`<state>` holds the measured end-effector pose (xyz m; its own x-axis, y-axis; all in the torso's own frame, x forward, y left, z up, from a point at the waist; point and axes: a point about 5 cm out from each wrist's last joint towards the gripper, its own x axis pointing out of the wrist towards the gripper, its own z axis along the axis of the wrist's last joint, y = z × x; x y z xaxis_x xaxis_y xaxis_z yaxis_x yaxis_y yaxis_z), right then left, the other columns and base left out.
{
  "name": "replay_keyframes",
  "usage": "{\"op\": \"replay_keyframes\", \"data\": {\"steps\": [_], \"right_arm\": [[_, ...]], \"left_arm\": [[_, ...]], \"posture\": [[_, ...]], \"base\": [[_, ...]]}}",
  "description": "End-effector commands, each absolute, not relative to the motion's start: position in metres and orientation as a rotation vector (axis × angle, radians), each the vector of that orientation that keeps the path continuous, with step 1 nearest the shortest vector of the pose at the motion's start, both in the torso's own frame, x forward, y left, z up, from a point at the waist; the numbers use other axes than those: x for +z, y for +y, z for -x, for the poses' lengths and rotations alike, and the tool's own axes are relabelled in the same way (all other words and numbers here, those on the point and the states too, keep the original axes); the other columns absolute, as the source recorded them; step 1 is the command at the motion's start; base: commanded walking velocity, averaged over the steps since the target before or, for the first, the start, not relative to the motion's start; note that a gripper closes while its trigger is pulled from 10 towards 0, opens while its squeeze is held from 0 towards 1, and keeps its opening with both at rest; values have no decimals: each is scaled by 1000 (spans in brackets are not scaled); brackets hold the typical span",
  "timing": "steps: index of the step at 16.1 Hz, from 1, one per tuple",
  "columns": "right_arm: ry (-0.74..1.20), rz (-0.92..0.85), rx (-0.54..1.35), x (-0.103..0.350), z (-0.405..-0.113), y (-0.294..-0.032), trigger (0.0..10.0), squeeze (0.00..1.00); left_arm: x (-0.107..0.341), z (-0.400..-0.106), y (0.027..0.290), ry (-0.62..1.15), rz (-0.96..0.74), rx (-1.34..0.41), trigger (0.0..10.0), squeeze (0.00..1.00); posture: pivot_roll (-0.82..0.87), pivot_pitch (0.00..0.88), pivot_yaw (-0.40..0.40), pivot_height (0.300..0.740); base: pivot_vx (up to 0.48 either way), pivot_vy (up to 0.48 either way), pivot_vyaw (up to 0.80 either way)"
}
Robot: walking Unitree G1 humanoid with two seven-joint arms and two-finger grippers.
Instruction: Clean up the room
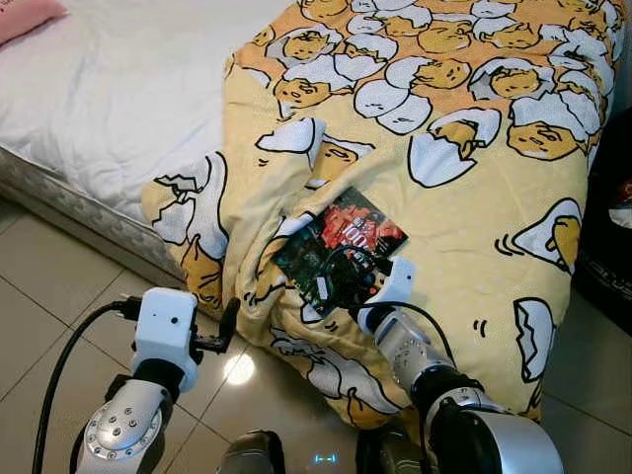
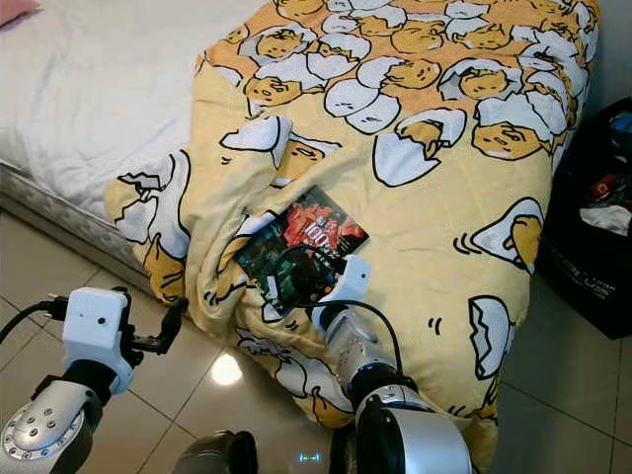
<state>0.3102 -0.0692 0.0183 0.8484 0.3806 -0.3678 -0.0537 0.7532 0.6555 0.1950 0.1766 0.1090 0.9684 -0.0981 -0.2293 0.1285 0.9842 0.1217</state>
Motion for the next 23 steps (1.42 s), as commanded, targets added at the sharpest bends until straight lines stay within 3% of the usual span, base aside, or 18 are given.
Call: {"op": "replay_keyframes", "data": {"steps": [1, 7, 12, 14, 18, 22, 23], "right_arm": [[606, -820, 468, 34, -289, 23, 0, 0], [585, -950, 469, 40, -294, 22, 0, 0], [522, -959, 482, 47, -300, 19, 0, 0], [513, -981, 479, 47, -300, 17, 0, 67], [420, -1021, 503, 66, -314, 16, 0, 51], [232, -895, 527, 106, -344, -2, 0, 43], [169, -749, 505, 112, -351, -15, 0, 24]], "left_arm": [[109, -195, 175, 234, -139, -119, 10000, 0], [108, -199, 173, 225, -138, -131, 10000, 0], [108, -205, 169, 214, -138, -149, 10000, 0], [108, -207, 168, 211, -136, -157, 10000, 0], [106, -215, 166, 205, -138, -177, 10000, 0], [108, -241, 161, 154, -138, -180, 10000, 0], [110, -248, 160, 135, -136, -178, 10000, 0]], "posture": [[276, 229, 46, 740], [278, 202, 44, 740], [258, 174, 41, 740], [249, 174, 47, 740], [219, 162, 54, 740], [186, 81, 26, 740], [177, 49, 13, 740]], "base": [[0, 0, 0], [0, 0, 0], [0, 0, 0], [0, 0, 0], [0, 0, 0], [0, 0, 0], [0, 0, 0]]}}
